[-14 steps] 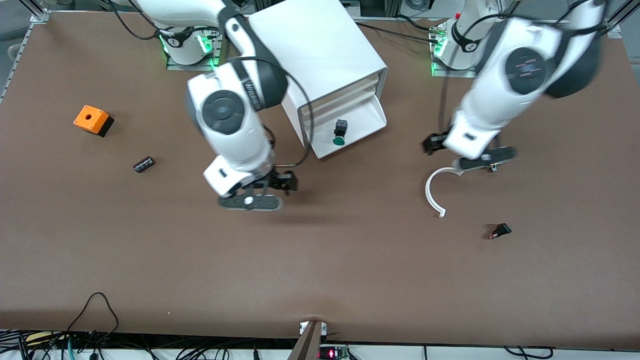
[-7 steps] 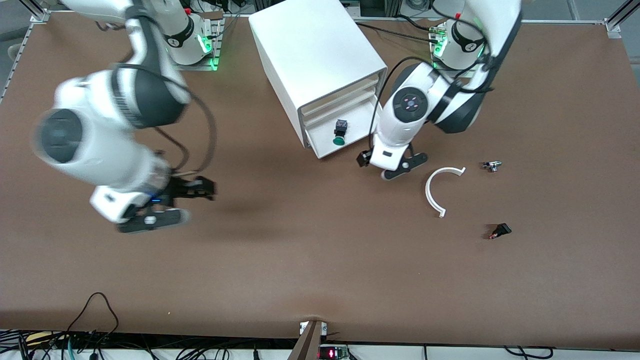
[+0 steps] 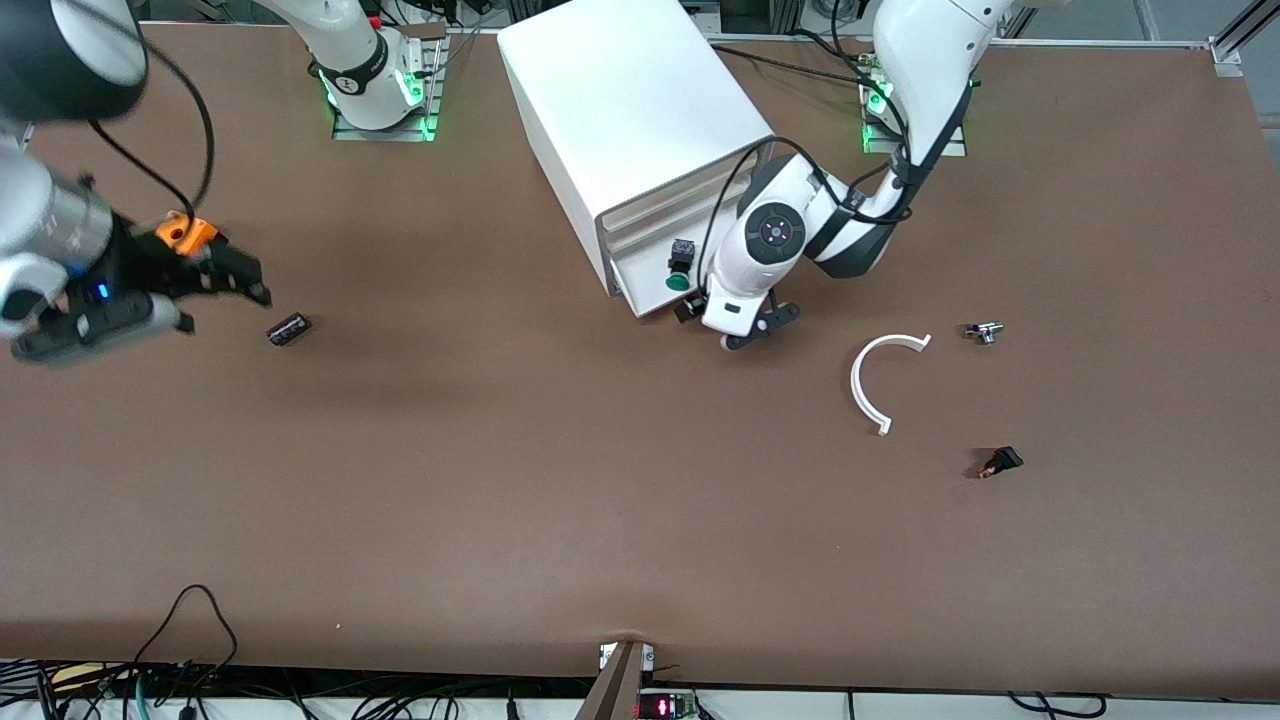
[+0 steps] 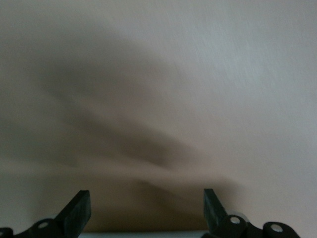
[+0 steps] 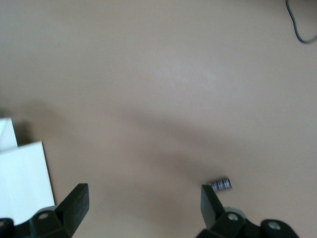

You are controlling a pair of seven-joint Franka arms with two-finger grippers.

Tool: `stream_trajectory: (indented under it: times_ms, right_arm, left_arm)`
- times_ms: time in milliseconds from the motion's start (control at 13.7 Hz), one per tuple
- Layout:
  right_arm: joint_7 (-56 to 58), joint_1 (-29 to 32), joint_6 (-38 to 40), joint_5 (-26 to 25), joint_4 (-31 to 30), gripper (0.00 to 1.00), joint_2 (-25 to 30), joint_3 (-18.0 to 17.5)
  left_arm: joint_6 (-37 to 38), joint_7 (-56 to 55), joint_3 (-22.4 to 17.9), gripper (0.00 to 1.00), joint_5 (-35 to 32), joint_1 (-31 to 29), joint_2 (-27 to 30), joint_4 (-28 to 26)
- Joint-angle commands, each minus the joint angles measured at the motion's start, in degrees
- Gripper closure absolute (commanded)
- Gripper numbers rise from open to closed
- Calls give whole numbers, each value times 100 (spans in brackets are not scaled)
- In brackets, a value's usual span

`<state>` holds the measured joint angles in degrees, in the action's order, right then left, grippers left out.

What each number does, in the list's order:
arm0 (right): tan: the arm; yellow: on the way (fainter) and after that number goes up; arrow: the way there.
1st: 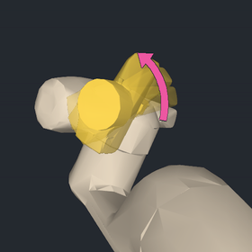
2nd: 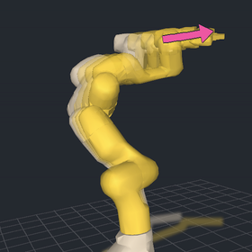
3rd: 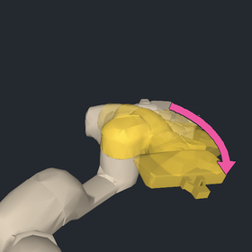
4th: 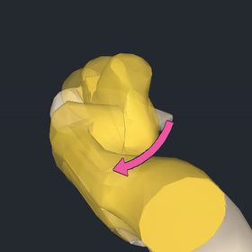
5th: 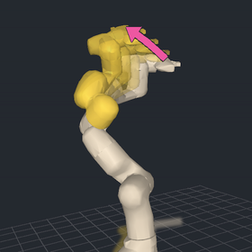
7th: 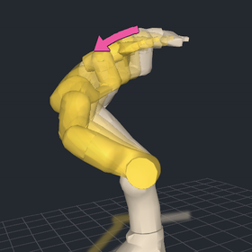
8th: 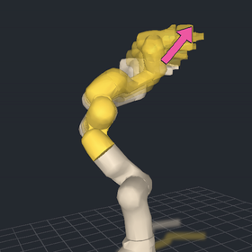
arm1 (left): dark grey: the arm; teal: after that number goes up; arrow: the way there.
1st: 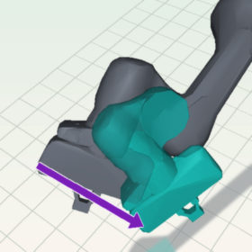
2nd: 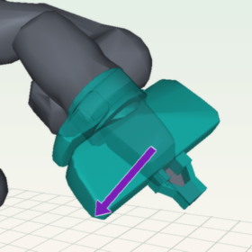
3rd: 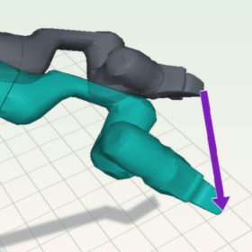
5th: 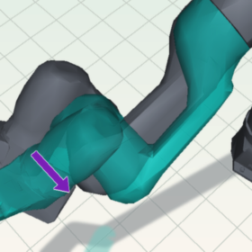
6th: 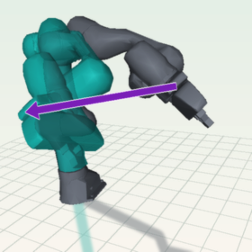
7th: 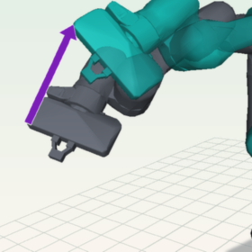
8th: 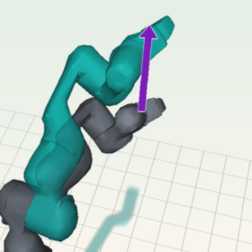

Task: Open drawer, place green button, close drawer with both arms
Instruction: 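Push the drawer shut with the left gripper while the right gripper returns to rest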

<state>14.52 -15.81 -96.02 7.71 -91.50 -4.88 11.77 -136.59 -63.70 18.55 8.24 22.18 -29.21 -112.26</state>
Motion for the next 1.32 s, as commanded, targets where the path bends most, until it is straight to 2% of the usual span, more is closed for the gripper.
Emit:
stream_trajectory:
  times_ms: [0,73,584,877,1023,1242]
  right_arm:
    - [68,645,-110,-304,-835,0,812,-795]
    - [86,849,-110,-322,-817,0,822,-973]
    - [112,843,-163,-480,-423,0,471,-1010]
    - [77,851,-163,-489,-316,0,391,-1010]
    - [60,877,-163,-489,-325,0,391,-1010]
    - [33,904,-119,-472,-316,0,400,-975]
  left_arm:
    - [106,41,270,0,405,-3,21,-24]
    - [106,50,385,0,467,-3,-58,-6]
    - [106,191,816,0,679,-20,-226,-6]
    - [115,200,808,0,670,-99,-209,37]
    - [124,409,729,0,582,-423,-182,239]
    - [657,1015,387,0,573,-713,11,599]
